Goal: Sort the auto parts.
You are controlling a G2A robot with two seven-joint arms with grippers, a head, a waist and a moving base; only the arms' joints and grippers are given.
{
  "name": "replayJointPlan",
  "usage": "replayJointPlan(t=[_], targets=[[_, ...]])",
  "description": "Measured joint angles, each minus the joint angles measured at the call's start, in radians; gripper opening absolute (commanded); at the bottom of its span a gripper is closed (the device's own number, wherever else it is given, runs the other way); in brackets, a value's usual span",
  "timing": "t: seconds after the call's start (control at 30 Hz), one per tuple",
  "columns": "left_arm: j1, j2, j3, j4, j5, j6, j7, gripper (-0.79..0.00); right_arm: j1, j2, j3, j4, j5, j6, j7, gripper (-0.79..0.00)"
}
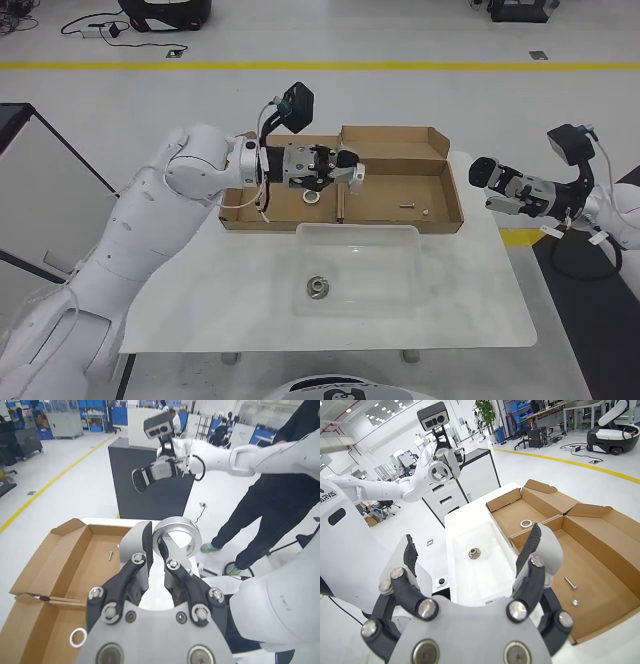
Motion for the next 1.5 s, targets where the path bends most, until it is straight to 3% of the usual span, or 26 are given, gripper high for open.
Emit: replayJointPlan(t=[0.37, 0.67, 0.9, 1.17, 1.5], targets=[[0.187, 0.042, -0.139, -0.061, -0.156, -0.132, 0.09, -0.785, 0.0, 0.0, 0.0, 0.0, 0.0, 0.0, 0.0, 0.0], [0.252, 0.06, -0.226, -0.134, -0.327, -0.152, 0.122, -0.785, 0.0, 0.0, 0.0, 0.0, 0.0, 0.0, 0.0, 0.0], [0.303, 0.068, -0.315, -0.196, -0.551, -0.152, 0.067, -0.785, 0.0, 0.0, 0.0, 0.0, 0.0, 0.0, 0.0, 0.0], [0.366, 0.061, -0.414, -0.231, -0.835, -0.152, -0.133, -0.785, 0.0, 0.0, 0.0, 0.0, 0.0, 0.0, 0.0, 0.0], [0.387, 0.068, -0.436, -0.245, -0.844, -0.152, -0.121, -0.785, 0.0, 0.0, 0.0, 0.0, 0.0, 0.0, 0.0, 0.0]])
